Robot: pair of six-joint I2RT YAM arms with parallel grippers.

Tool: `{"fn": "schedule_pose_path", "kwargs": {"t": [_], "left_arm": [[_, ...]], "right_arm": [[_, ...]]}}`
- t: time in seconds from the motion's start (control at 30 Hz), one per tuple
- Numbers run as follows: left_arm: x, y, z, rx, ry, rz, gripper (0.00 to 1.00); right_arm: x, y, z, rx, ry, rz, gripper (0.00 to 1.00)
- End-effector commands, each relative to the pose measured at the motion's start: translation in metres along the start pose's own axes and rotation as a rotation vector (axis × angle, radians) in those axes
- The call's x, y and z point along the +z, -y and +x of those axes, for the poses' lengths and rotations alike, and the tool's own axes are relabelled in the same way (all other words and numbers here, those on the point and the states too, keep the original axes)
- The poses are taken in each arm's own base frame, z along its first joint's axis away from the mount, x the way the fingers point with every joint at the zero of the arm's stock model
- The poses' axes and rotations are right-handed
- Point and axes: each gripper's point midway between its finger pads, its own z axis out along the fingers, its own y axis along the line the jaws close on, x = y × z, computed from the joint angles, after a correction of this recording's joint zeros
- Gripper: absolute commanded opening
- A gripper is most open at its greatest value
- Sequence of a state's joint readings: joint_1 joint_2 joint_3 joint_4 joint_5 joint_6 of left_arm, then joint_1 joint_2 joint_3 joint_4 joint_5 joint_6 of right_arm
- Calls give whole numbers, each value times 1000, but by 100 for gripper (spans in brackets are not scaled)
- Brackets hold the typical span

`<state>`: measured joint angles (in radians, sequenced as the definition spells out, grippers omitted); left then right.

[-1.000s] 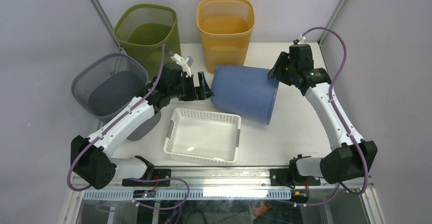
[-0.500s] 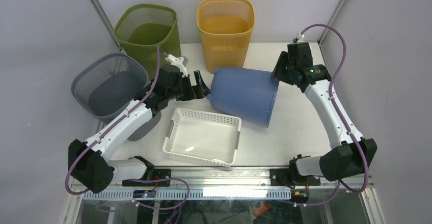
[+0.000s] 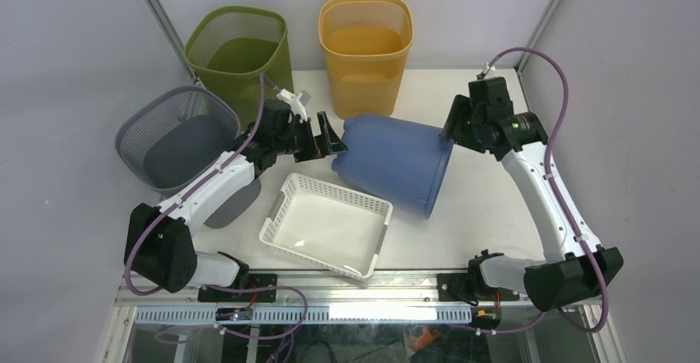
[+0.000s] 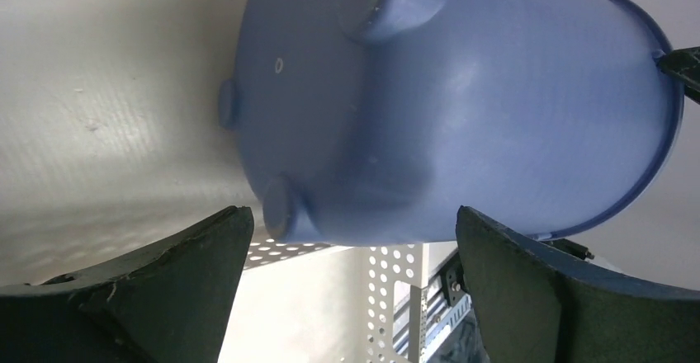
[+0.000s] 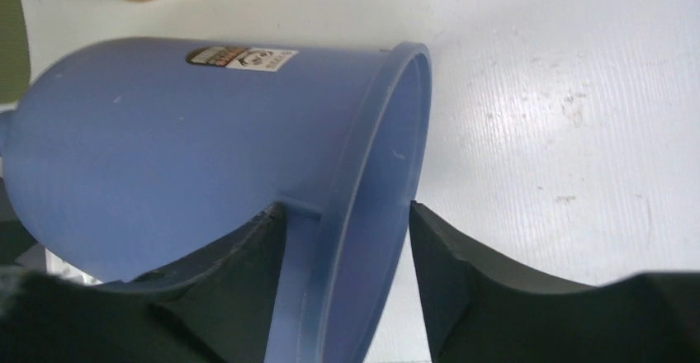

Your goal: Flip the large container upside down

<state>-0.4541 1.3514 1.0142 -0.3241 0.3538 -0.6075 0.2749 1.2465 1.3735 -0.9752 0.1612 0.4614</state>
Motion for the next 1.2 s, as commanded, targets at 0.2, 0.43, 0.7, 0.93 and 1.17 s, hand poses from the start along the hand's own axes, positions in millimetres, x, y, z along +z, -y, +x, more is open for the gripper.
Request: {"fn": "schedule_pose_path", "kwargs": {"t": [0.2,0.43,0.7,0.93,1.17], "left_arm": [[9,19,9,-29,-44,163,99],[13,21,10,-33,-55,183,99],[16,24,12,-40,-76,210,99],[24,23,14,-58,-95,223,99],[26,27,12,-59,-100,247,99]], "right_arm": [[-43,-9,6,41,-13,-96,72],[-69,-25,21,107,-30,-234,70],[-68,-17,36,102,-48,-189,58],[-59,-14,43,77,-60,-144,52],[-48,-14,46,73,-63,-122,44]]}}
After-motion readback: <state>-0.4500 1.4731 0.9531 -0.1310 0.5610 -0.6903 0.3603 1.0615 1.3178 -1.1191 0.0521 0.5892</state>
